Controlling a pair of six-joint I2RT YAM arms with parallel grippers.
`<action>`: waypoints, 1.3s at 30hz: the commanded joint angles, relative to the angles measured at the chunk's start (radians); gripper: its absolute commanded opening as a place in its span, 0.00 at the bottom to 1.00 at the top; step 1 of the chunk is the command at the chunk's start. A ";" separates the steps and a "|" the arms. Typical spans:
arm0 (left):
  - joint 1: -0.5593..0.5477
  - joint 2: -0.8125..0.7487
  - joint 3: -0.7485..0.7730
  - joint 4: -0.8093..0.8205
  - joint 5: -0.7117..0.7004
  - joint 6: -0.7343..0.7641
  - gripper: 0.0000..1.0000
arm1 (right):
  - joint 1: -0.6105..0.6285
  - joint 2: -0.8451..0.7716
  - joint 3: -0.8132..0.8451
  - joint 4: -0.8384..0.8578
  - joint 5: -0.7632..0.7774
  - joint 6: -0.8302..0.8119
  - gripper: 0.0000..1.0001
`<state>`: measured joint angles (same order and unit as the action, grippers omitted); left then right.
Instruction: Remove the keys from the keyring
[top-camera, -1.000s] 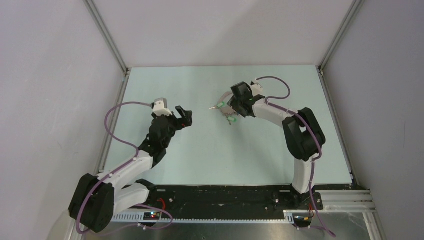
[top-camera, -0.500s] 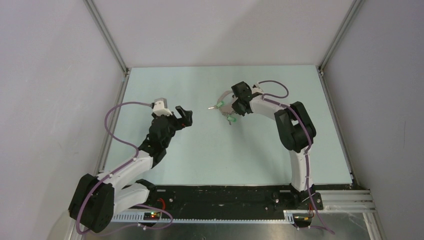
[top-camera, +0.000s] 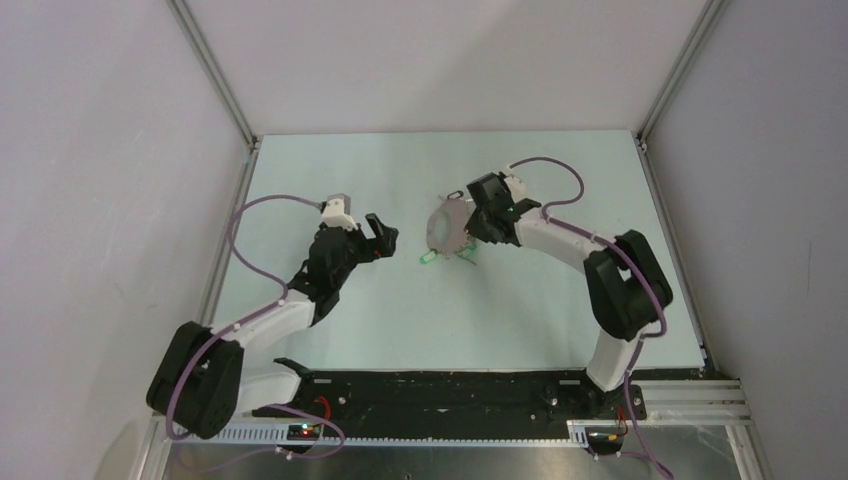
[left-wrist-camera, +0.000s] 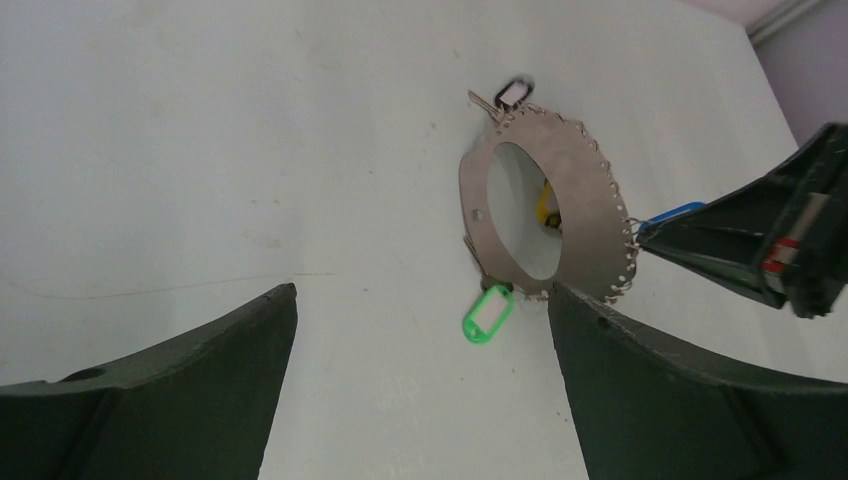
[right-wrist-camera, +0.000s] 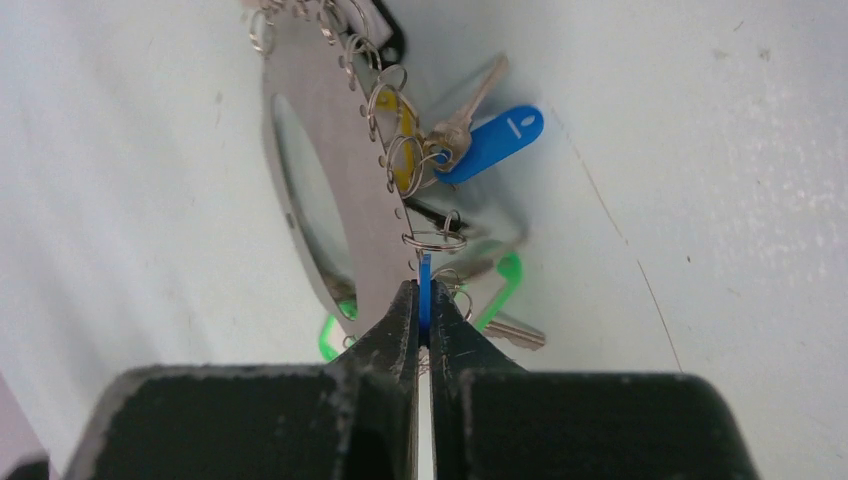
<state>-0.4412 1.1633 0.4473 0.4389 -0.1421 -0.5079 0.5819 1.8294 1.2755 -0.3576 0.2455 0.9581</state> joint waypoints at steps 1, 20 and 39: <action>-0.004 0.091 0.094 0.031 0.174 -0.007 0.98 | 0.015 -0.141 -0.101 0.104 -0.082 -0.116 0.00; -0.006 0.568 0.340 -0.080 0.486 -0.174 0.89 | 0.044 -0.320 -0.312 0.217 -0.170 -0.098 0.00; -0.054 0.679 0.477 -0.283 0.366 -0.098 0.66 | 0.065 -0.388 -0.311 0.233 -0.254 -0.053 0.00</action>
<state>-0.4831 1.8042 0.8879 0.2146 0.2707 -0.6445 0.6315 1.4937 0.9573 -0.1734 0.0349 0.8822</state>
